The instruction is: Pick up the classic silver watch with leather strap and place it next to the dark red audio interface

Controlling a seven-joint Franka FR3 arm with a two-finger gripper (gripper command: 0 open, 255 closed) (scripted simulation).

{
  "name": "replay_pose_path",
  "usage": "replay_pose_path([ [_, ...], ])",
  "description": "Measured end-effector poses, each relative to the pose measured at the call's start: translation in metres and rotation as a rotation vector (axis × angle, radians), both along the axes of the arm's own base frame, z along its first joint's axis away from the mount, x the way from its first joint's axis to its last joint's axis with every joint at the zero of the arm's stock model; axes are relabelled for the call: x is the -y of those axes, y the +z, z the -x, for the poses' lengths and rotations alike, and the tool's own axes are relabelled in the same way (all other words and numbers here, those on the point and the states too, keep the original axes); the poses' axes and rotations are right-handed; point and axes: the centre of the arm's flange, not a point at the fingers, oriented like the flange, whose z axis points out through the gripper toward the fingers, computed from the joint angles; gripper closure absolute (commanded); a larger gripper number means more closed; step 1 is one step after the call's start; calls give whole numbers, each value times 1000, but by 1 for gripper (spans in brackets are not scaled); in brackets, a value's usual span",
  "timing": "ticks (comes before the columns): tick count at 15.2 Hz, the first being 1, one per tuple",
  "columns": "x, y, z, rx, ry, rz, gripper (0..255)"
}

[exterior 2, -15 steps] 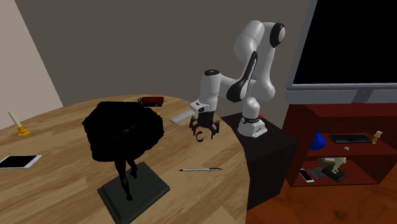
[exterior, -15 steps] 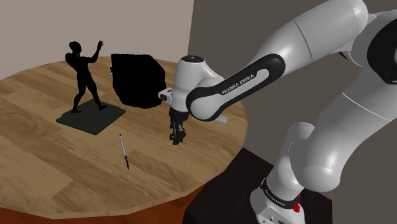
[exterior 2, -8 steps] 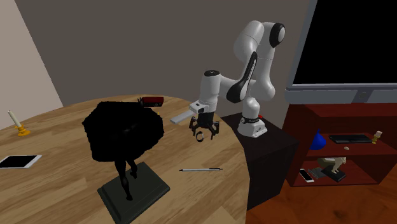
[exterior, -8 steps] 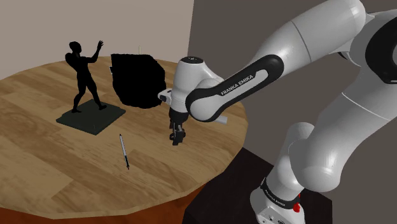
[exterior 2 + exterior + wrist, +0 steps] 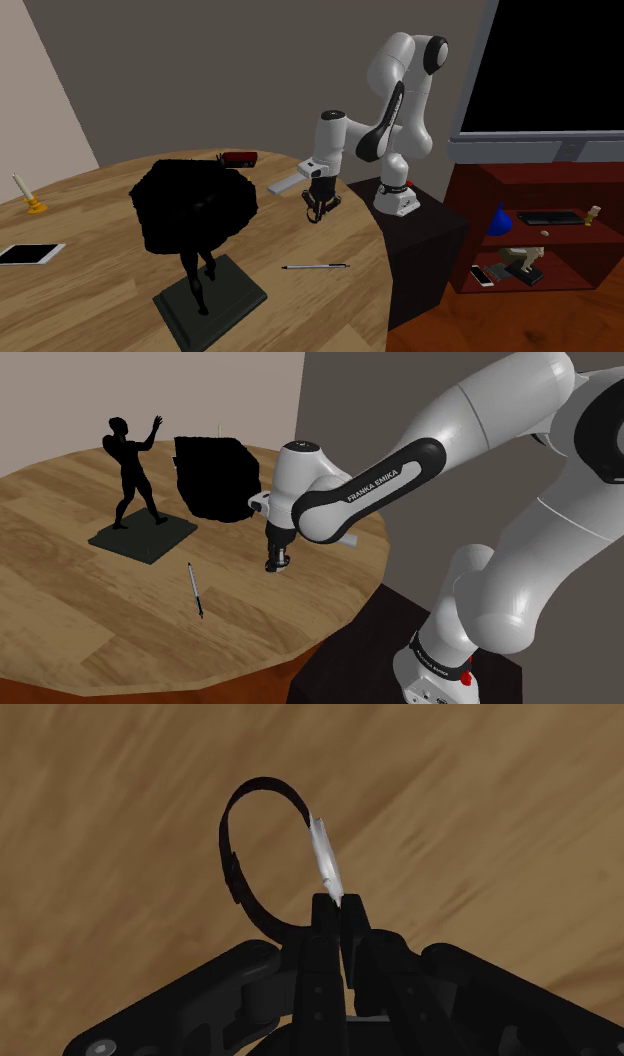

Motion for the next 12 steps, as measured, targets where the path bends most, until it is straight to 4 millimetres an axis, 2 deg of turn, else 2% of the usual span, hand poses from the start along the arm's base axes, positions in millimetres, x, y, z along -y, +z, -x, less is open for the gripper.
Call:
replay_pose_path([
  [3,0,2,1,0,0,0,255],
  [12,0,47,1,1,0,0,255],
])
